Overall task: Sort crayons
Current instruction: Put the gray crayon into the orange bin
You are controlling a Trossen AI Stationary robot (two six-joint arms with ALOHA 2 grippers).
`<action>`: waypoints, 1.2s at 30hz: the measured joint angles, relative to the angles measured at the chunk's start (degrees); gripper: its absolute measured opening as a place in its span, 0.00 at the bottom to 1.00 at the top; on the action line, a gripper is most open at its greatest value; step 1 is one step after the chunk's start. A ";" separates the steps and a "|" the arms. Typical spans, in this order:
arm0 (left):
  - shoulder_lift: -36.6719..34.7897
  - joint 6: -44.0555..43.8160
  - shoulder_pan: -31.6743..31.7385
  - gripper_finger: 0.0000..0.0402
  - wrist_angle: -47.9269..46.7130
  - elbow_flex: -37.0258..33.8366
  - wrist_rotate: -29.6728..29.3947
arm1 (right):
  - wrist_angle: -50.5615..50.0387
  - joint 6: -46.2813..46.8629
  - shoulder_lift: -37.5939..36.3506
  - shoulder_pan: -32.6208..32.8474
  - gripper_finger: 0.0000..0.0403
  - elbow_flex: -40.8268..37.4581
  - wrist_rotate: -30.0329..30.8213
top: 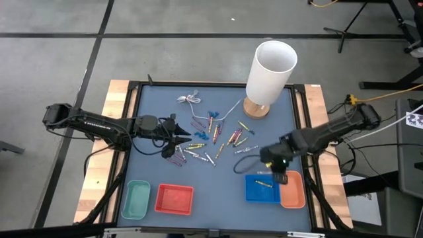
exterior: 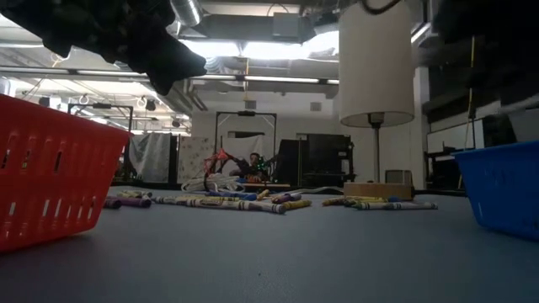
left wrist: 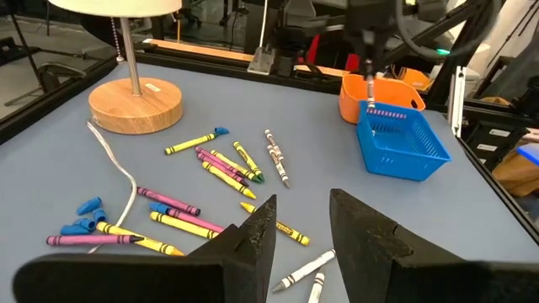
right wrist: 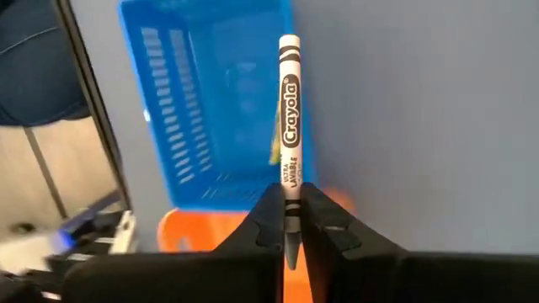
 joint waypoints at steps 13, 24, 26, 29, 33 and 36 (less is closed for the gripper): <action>0.00 -0.02 0.00 0.24 0.00 0.00 -0.02 | -2.50 51.36 -0.02 26.89 0.04 0.00 9.15; 0.00 0.00 0.00 0.24 0.00 0.00 -0.02 | -2.44 62.54 0.13 35.88 0.04 0.00 14.20; 0.00 -0.02 0.00 0.24 0.00 0.00 -0.02 | -2.48 62.54 0.13 36.10 0.04 0.00 14.20; 0.00 -0.04 0.00 0.24 0.00 0.00 -0.02 | -2.48 62.52 0.13 36.08 0.04 0.00 14.16; 0.00 -0.02 0.00 0.24 0.00 0.00 -0.02 | -2.44 62.52 0.13 36.08 0.04 0.00 13.46; 0.00 -0.02 0.00 0.24 -0.04 0.00 -0.02 | -2.46 62.52 0.13 36.08 0.06 0.00 12.54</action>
